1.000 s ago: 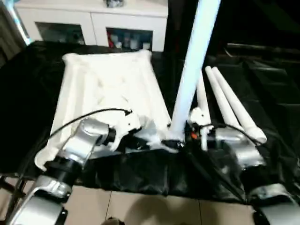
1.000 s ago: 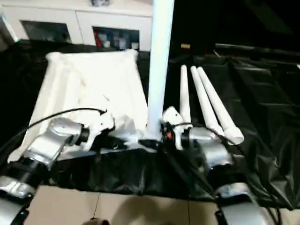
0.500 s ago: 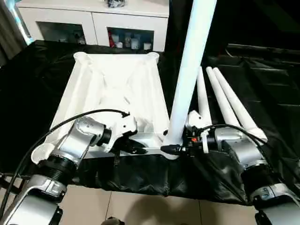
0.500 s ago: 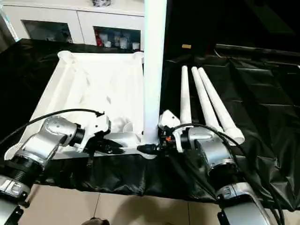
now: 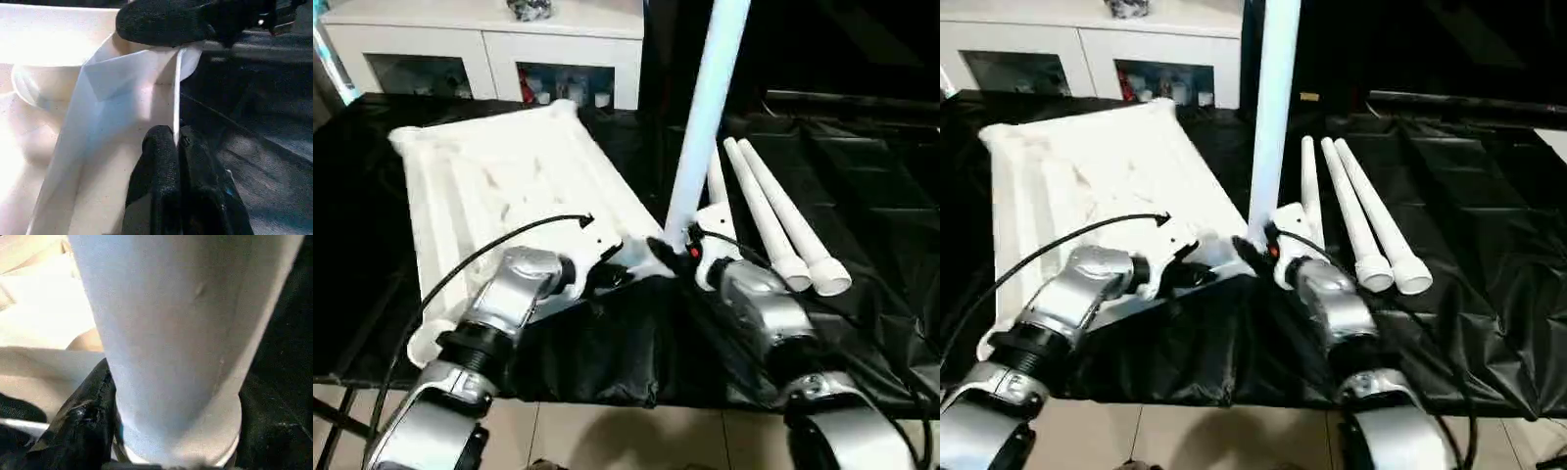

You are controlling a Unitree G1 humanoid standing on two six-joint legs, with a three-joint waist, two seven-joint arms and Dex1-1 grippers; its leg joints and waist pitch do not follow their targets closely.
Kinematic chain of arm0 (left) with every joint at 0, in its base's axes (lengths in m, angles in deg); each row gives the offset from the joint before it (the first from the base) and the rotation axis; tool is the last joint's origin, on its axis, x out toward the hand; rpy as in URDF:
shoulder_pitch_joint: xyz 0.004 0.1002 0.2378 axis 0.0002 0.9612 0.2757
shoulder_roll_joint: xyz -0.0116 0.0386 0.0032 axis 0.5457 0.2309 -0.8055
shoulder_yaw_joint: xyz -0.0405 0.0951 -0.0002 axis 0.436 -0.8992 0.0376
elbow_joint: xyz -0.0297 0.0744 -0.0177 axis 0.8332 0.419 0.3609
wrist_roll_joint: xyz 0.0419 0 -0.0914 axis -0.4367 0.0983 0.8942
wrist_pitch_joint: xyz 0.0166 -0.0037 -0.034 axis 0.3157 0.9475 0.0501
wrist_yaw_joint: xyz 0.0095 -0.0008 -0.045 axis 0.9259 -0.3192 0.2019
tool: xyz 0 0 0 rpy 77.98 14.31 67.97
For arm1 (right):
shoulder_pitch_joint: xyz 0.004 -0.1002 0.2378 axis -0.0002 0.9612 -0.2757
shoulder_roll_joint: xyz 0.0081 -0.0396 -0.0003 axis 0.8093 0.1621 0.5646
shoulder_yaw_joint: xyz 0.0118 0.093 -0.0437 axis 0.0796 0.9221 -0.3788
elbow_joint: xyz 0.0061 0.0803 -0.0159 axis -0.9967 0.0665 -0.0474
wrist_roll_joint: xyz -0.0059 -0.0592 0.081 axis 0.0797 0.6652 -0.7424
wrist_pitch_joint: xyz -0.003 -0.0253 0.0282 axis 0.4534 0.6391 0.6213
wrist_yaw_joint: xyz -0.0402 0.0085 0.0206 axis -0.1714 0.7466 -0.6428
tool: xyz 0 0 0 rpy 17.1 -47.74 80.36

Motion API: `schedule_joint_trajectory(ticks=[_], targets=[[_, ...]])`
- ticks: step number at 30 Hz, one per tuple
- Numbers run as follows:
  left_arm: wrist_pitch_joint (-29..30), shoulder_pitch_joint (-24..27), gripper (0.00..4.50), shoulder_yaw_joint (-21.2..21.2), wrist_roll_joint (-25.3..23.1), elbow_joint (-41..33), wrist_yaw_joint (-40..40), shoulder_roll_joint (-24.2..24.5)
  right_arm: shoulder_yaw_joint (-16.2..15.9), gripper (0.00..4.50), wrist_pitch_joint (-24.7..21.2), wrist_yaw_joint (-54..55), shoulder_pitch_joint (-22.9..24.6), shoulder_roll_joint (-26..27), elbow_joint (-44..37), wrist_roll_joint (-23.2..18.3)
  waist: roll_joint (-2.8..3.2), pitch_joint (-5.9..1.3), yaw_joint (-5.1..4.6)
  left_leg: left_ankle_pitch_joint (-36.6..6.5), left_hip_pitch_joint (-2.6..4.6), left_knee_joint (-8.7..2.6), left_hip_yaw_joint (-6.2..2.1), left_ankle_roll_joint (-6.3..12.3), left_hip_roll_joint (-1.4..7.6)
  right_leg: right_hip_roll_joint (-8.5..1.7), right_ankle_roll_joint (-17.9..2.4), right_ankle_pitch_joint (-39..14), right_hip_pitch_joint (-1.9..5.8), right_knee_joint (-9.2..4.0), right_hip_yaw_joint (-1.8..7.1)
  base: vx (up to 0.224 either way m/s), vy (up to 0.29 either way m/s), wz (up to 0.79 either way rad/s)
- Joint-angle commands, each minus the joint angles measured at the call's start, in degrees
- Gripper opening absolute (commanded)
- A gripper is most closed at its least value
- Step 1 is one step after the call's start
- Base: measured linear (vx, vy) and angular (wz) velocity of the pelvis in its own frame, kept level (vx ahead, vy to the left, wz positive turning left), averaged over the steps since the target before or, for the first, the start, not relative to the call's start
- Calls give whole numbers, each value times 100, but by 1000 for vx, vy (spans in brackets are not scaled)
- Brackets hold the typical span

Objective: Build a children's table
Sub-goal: Rotate leg to tighten

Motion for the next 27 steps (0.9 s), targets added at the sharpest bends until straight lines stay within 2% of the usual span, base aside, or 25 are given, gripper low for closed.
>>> schedule_joint_trajectory(ticks=[1,6,7,8,11,14,21,22,25,26,27], targets=[[-160,-106,0,-105,164,-177,46,-333,-291,344,-79,-271,-2,391,137,32,-8,-333,-1,-2019,132,-400,-110,-63,182,-265,-1079,-1640,130,-502,135,0,0,0],[-239,-48,0,-134,254,-252,-276,-167,-366,397,29,-847,15,147,-9,-20,-7,-332,3,-2005,124,-399,-110,-12,182,-266,-1085,-1671,154,-505,129,0,0,0],[-277,-35,0,-136,294,-254,-370,-143,-382,397,6,-970,29,96,-48,-51,-4,-333,3,-1982,119,-399,-109,-4,185,-268,-1094,-1629,156,-498,133,0,0,0],[-439,15,0,-151,394,-259,-696,-33,-520,397,-4,-1603,140,-147,-247,-107,1,-337,6,-1933,120,-398,-110,11,187,-265,-1118,-1551,160,-492,130,0,0,0],[-569,49,0,-179,442,-266,-946,71,-641,397,7,-2118,249,-343,-434,-151,10,-340,28,-1749,110,-385,-97,122,193,-261,-1220,-1158,186,-462,132,0,0,0],[-734,79,0,-260,478,-289,-1365,270,-826,397,-78,-2941,424,-671,-780,-240,2,-339,49,-1734,116,-375,-89,199,192,-256,-1283,-1134,204,-463,121,0,0,0],[-887,13,0,-382,439,-156,-2010,612,-1171,397,-310,-4155,546,-1173,-1142,-256,21,-324,122,-1917,147,-398,-89,76,226,-263,-1305,-1440,177,-465,118,0,0,0],[-907,7,0,-386,434,-139,-2052,628,-1192,372,-333,-4220,549,-1197,-1165,-259,20,-326,126,-1901,144,-395,-84,82,225,-257,-1307,-1403,179,-460,120,0,0,0],[-986,-24,0,-429,382,-76,-2204,709,-1299,372,-449,-4509,540,-1273,-1250,-274,23,-330,156,-1839,153,-391,-79,75,231,-265,-1337,-1306,170,-446,123,0,0,0],[-992,-34,0,-433,381,-60,-2237,721,-1337,349,-470,-4582,534,-1295,-1270,-268,17,-331,174,-1803,150,-392,-77,79,232,-264,-1350,-1267,177,-441,122,0,0,0],[-1009,-48,0,-438,394,-36,-2275,733,-1370,349,-514,-4654,541,-1322,-1320,-273,23,-328,183,-1794,154,-394,-76,78,235,-261,-1358,-1241,173,-433,121,0,0,0]])
